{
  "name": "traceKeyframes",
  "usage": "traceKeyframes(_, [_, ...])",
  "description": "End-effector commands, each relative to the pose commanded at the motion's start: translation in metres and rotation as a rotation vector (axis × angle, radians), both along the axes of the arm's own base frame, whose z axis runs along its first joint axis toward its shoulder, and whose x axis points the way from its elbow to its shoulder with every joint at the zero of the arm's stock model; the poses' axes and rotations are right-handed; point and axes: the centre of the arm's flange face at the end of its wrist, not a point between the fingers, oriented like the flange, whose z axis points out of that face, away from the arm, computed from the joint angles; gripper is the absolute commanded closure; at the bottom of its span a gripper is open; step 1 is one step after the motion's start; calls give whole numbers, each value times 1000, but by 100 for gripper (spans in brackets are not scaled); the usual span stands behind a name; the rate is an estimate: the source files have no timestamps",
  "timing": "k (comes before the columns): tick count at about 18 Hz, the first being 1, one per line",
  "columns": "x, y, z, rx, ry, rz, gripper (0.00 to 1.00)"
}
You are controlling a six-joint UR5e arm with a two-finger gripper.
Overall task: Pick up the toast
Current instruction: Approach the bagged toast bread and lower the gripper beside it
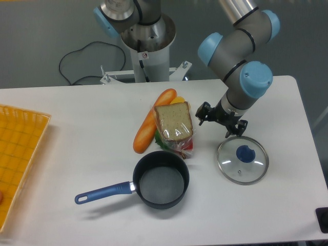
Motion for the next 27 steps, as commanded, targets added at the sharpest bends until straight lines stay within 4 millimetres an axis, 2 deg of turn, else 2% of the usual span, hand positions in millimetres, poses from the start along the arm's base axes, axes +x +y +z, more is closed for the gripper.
traceKeyframes(4, [14,15,9,-5,3,70,0])
traceKeyframes(16, [41,45,8,-30,-6,164,0])
traceKeyframes(27, [46,61,2,-34,13,271,0])
